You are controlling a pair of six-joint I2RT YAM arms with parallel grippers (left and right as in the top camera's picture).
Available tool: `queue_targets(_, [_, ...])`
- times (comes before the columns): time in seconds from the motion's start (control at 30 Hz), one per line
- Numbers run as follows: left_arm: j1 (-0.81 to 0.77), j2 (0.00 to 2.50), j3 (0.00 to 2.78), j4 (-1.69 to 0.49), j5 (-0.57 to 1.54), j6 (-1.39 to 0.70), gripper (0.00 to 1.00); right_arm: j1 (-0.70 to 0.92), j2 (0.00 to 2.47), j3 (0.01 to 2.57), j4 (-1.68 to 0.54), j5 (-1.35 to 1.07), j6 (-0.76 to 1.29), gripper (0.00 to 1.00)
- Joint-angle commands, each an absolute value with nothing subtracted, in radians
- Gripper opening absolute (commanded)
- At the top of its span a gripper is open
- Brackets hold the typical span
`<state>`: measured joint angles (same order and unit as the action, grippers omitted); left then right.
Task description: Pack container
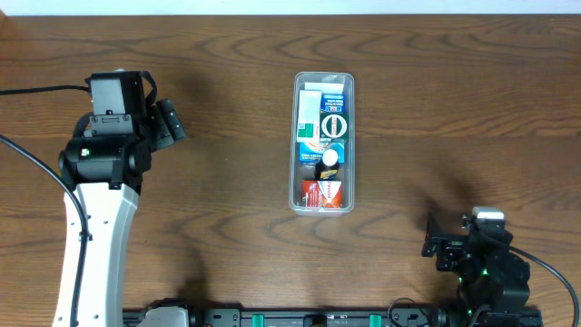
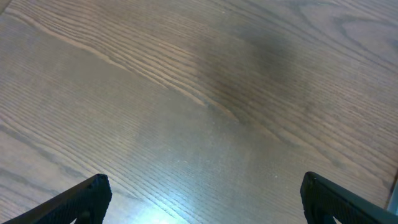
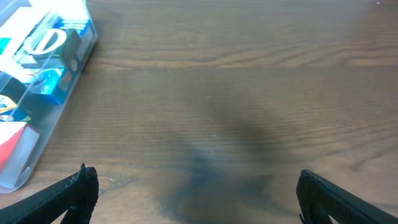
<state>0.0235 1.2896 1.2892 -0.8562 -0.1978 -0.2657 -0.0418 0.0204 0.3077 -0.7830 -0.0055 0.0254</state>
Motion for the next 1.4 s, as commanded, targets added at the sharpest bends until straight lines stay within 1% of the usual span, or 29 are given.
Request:
queue_targets(0.0, [0.028, 1.295, 1.293, -0.857, -0.199, -0.275, 0.98, -0.035, 0.004, 0.301, -0.773, -0.030, 0.002, 0.99])
queue_targets(0.7, [0.028, 1.295, 1.293, -0.857, -0.199, -0.275, 0.98, -0.034, 0.005, 0.168, -0.768, -0.001, 0.002, 0.99])
queue_targets(1.37, [0.028, 1.295, 1.293, -0.857, -0.199, -0.275, 0.98, -0.034, 0.005, 0.167, -0.759, -0.001, 0.002, 0.99])
